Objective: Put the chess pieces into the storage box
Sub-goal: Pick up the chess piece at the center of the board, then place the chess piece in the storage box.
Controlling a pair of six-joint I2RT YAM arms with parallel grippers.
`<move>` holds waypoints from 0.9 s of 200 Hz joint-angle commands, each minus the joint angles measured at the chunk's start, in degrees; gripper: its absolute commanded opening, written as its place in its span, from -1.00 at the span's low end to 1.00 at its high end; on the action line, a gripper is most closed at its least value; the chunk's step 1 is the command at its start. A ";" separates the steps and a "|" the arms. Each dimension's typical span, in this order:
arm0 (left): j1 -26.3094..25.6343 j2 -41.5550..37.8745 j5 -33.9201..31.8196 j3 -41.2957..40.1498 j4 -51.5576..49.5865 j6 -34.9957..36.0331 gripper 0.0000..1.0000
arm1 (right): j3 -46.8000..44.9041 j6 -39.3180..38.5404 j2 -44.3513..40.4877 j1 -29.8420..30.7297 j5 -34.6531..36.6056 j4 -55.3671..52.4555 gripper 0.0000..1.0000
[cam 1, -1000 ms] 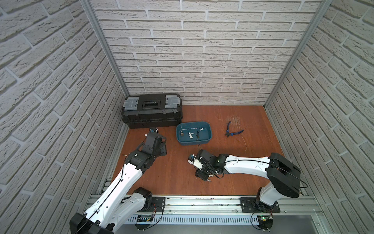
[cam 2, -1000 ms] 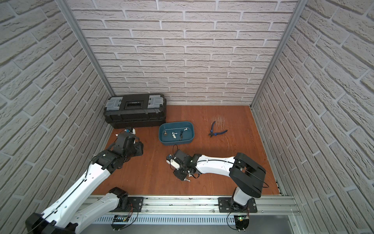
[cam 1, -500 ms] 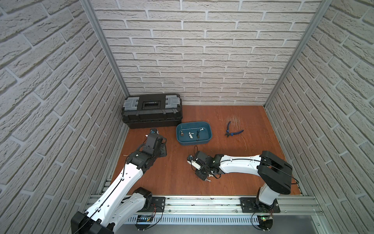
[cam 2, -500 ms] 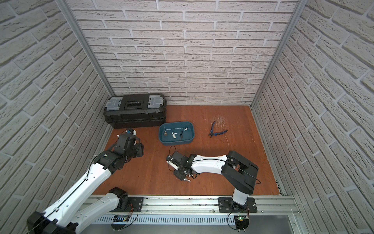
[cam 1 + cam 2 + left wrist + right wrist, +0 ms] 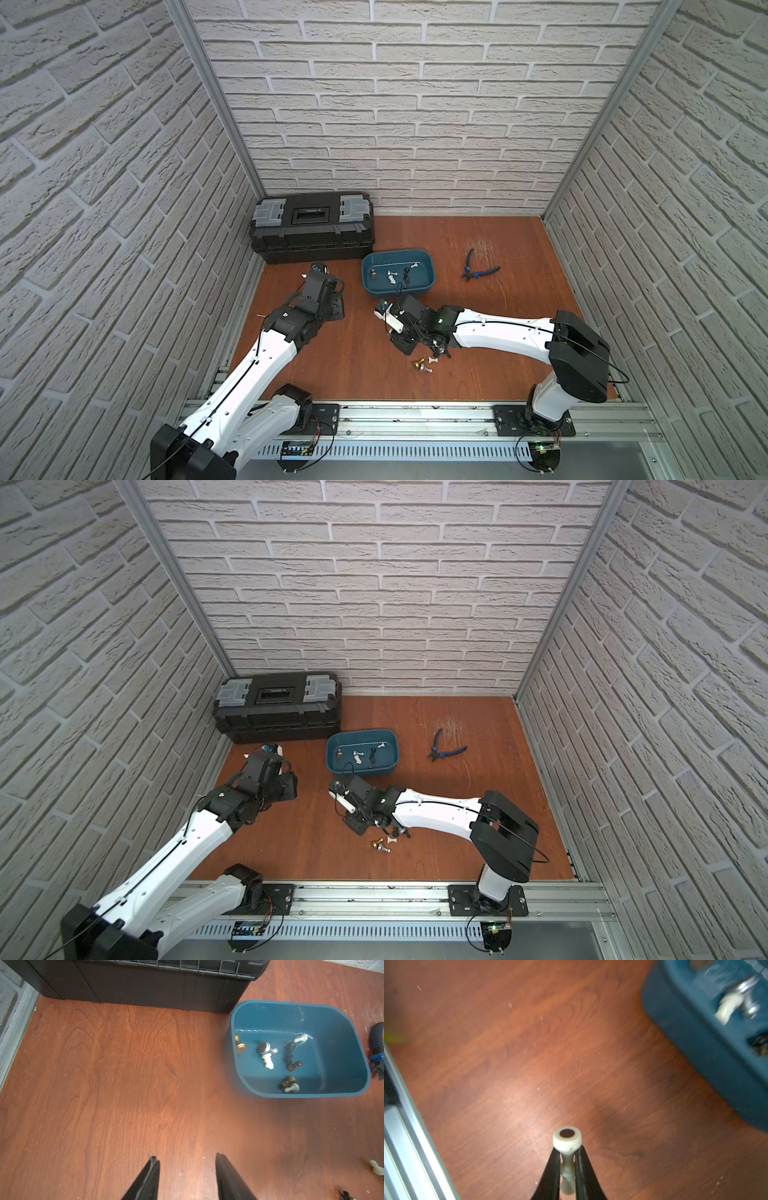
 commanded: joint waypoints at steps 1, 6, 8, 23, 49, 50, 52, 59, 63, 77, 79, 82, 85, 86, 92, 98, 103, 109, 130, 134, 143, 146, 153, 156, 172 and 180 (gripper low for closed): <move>0.30 0.52 0.12 1.83 1.41 1.40 -0.03 | 3.73 -1.00 0.23 -2.00 1.31 -1.48 -0.68; 0.22 0.50 -0.05 2.12 1.18 1.51 -0.03 | 4.50 -0.93 0.59 -2.79 0.99 -1.56 -0.68; 0.28 0.41 -0.12 2.19 1.09 1.64 -0.03 | 4.84 -0.96 0.76 -3.17 0.86 -1.59 -0.68; 0.30 -0.45 -0.70 2.38 0.85 2.07 -0.03 | 7.31 -0.76 2.00 -6.20 -0.30 -1.70 -0.68; 0.35 -2.65 -0.60 0.87 2.76 2.59 -0.04 | 11.97 0.71 4.94 -12.17 -0.70 -1.47 -0.67; 0.32 -2.71 -0.59 0.81 2.86 2.62 -0.04 | 12.14 0.79 5.05 -12.46 -0.85 -1.39 -0.67; 0.24 -2.87 -0.52 0.68 3.05 2.71 -0.04 | 12.49 0.97 5.41 -12.91 -1.14 -1.17 -0.67; 0.21 -3.37 -0.37 0.19 3.67 3.10 -0.04 | 13.87 1.43 6.84 -14.46 -2.12 -0.73 -0.66; 0.20 -3.53 -0.26 -0.02 4.02 3.44 -0.05 | 14.90 1.49 7.87 -15.22 -2.54 -0.55 -0.66; 0.21 -3.84 -0.06 -0.65 5.09 4.52 -0.05 | 20.27 1.29 12.79 -17.65 -3.20 -1.73 -0.66; 0.21 -3.86 -0.01 -0.74 5.25 4.70 -0.04 | 21.36 1.25 13.63 -17.94 -3.20 -2.05 -0.66; 0.21 -3.91 -0.03 -0.74 5.39 4.97 -0.05 | 22.53 1.10 14.74 -18.33 -3.06 -2.58 -0.66; 0.17 -3.80 -0.13 -0.83 5.54 5.27 -0.05 | 23.96 1.04 16.03 -18.69 -2.99 -3.01 -0.66; 0.15 -3.81 -0.14 -0.83 5.57 5.41 -0.05 | 24.46 0.96 16.39 -18.80 -2.92 -3.17 -0.66; 0.22 -3.60 -0.16 -0.84 5.83 5.72 -0.05 | 27.14 0.83 19.53 -19.52 -2.93 -3.89 -0.66; 0.29 -3.30 -0.17 -0.89 6.07 6.03 -0.05 | 29.49 0.77 21.78 -20.23 -3.12 -4.23 -0.66; 0.30 -2.99 -0.14 -0.79 6.20 6.31 -0.05 | 31.34 0.84 23.59 -20.68 -3.23 -4.59 -0.67; 0.23 -2.51 -0.15 -0.67 6.25 6.74 -0.05 | 33.40 0.83 25.46 -21.20 -3.27 -4.77 -0.67; 0.30 -0.86 0.08 0.04 6.30 7.33 -0.05 | 40.03 0.63 31.66 -22.29 -3.07 -5.83 -0.65; 0.23 -0.59 0.18 0.19 6.35 7.45 -0.05 | 41.10 0.70 32.65 -22.46 -2.79 -6.29 -0.64; 0.19 -0.01 0.62 0.31 6.45 7.74 -0.05 | 42.94 0.63 34.30 -22.69 -2.56 -6.75 -0.62; 0.21 0.07 0.76 0.31 6.54 7.89 -0.05 | 43.52 0.61 34.60 -22.83 -2.54 -6.94 -0.61; 0.12 0.42 1.06 0.36 6.70 8.10 -0.06 | 44.49 0.71 35.38 -22.87 -2.18 -7.51 -0.57; 0.06 0.51 1.28 0.33 6.80 8.11 -0.06 | 44.64 0.71 35.41 -22.93 -2.16 -7.60 -0.56; 0.00 0.95 2.07 0.26 7.39 8.65 -0.06 | 44.21 0.99 34.60 -22.96 -2.21 -7.47 -0.44; -0.04 1.05 2.27 0.06 7.73 8.89 -0.06 | 43.43 1.14 33.60 -22.97 -2.47 -7.13 -0.40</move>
